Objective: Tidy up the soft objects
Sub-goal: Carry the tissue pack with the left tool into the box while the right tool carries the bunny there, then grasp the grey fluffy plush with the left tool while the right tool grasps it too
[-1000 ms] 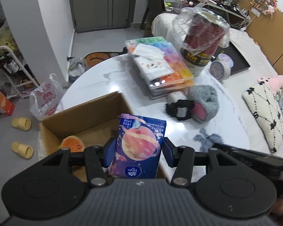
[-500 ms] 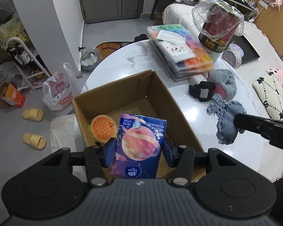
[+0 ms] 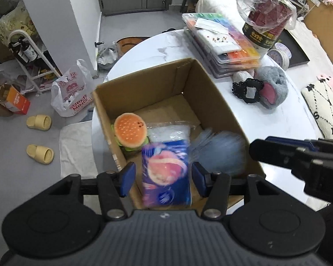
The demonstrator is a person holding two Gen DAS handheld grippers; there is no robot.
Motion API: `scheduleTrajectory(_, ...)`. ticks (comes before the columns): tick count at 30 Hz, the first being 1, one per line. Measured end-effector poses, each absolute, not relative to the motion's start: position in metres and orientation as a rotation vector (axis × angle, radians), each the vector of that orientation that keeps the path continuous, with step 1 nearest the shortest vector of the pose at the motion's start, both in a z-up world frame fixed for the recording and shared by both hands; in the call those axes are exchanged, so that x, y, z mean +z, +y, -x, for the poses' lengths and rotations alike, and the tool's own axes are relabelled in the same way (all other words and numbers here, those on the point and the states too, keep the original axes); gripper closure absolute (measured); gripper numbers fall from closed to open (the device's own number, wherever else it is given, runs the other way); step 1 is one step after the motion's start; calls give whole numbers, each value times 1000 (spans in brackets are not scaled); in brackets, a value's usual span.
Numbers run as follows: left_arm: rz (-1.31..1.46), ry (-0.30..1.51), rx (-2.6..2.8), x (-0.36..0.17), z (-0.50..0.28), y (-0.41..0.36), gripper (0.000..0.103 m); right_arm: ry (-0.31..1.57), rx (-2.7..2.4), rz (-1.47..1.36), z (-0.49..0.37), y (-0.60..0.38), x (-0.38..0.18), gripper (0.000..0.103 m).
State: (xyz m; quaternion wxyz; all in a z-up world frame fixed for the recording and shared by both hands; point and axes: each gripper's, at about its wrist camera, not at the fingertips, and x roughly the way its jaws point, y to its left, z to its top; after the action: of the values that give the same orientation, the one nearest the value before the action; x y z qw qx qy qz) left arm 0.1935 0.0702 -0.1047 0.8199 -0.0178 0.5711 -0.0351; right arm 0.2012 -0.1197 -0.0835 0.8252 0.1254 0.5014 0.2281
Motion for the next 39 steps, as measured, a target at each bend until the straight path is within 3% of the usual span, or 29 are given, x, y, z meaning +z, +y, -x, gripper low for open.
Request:
scheduleTrajectory(2, 38, 1217, -71, -106, -195, 74, 45, 1063, 471, -272, -199, -122, -86, 63)
scheduleTrajectory(16, 12, 1200, -56, -106, -215, 82, 45, 1010, 437, -286, -190, -169, -84, 59)
scheduleTrajectory(22, 1, 1149, -101, -88, -218, 60, 43, 985, 397, -269, -192, -196, -86, 47)
scheduleTrajectory(26, -15, 1095, -144, -76, -219, 37, 37, 959, 366, -256, -194, -212, -87, 32)
scheduleTrajectory(31, -2, 1052, -184, -70, -219, 9, 34, 867, 327, -222, -194, -228, -82, 0)
scheduleTrajectory(39, -29, 1006, -187, -74, -224, -23, 31, 754, 210, -63, -194, -234, -82, 0)
